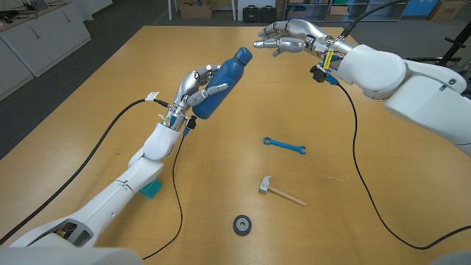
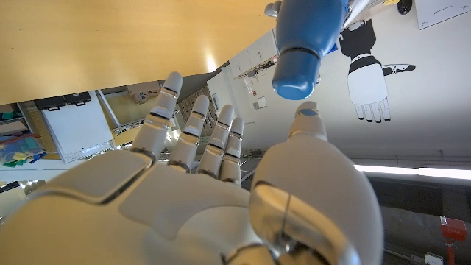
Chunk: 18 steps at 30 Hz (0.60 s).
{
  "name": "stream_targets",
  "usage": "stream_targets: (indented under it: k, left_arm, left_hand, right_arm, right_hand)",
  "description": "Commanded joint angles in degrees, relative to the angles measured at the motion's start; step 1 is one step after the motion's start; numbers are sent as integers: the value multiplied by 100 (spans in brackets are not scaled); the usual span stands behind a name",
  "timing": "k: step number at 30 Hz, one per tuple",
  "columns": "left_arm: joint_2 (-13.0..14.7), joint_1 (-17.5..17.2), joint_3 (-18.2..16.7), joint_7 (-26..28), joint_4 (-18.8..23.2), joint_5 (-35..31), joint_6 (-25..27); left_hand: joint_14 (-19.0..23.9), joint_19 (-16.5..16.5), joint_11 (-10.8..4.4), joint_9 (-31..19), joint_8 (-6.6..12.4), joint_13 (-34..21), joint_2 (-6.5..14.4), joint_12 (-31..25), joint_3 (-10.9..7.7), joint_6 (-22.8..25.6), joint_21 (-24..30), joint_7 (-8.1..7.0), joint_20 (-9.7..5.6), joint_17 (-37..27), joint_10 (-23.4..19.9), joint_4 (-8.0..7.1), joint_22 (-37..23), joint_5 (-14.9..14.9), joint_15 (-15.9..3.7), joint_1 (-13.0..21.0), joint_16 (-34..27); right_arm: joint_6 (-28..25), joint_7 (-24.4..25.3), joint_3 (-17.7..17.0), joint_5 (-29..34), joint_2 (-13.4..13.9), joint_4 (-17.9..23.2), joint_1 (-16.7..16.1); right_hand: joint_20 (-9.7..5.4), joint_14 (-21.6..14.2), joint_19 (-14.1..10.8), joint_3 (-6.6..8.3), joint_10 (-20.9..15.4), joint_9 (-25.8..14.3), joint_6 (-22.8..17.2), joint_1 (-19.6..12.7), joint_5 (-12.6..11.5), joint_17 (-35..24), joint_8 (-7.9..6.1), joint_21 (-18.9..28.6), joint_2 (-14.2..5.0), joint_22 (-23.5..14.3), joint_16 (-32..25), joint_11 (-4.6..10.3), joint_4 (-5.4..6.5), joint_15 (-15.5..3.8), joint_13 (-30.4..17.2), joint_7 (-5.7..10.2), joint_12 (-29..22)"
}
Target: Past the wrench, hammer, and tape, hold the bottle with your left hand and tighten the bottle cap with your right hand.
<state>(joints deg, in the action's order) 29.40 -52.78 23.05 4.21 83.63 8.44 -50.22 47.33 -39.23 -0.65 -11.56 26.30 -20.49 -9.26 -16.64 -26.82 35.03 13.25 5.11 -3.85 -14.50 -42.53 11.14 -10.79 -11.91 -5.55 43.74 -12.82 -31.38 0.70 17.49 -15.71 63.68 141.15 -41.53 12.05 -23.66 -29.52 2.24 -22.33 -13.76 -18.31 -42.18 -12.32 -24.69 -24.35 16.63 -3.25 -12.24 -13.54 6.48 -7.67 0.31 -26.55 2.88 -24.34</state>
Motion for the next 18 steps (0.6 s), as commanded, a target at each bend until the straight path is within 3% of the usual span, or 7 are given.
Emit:
stream_targets:
  k: [1,13,16,18]
  left_arm:
    - [-163,-9,-146,-358,-74,148,-156]
    - [-249,-10,-196,-538,-86,115,-130]
    - [-269,-11,-209,-561,-79,109,-122]
    - [-287,-10,-219,-565,-77,106,-117]
  left_hand:
    - [-42,35,-969,-26,33,-15,1165,-34,-113,1322,-11,-1292,-775,-11,-936,-130,-9,-27,-816,1155,-6]
    - [-28,37,-972,-24,34,-24,1172,-32,-103,1329,-12,-1298,-775,-15,-962,-136,-11,-25,-816,1160,-10]
    - [-25,36,-968,-23,33,-26,1175,-32,-100,1328,-12,-1291,-775,-16,-969,-138,-12,-25,-816,1161,-11]
    - [-24,36,-967,-23,33,-27,1176,-32,-99,1331,-12,-1292,-775,-17,-972,-139,-12,-24,-816,1161,-11]
  right_arm:
    - [164,-709,101,96,-57,-95,327]
    - [-122,-975,326,379,-194,-15,654]
    - [-165,-953,321,432,-230,12,644]
    - [-210,-986,336,461,-234,23,667]
  right_hand:
    - [21,-1,27,23,-94,2,-27,-100,-41,13,19,-2,-7,-12,6,14,-40,-17,7,45,30]
    - [11,-115,-41,141,-273,22,-193,-316,-85,122,4,15,-57,-5,-7,129,-122,-116,130,187,66]
    - [-14,-180,-57,192,-461,32,-357,-393,-98,178,-32,16,-83,-2,-18,180,-130,-160,200,282,51]
    - [-55,-360,-119,247,-806,53,-659,-462,-111,269,-98,33,-98,6,-62,290,-119,-215,323,416,20]
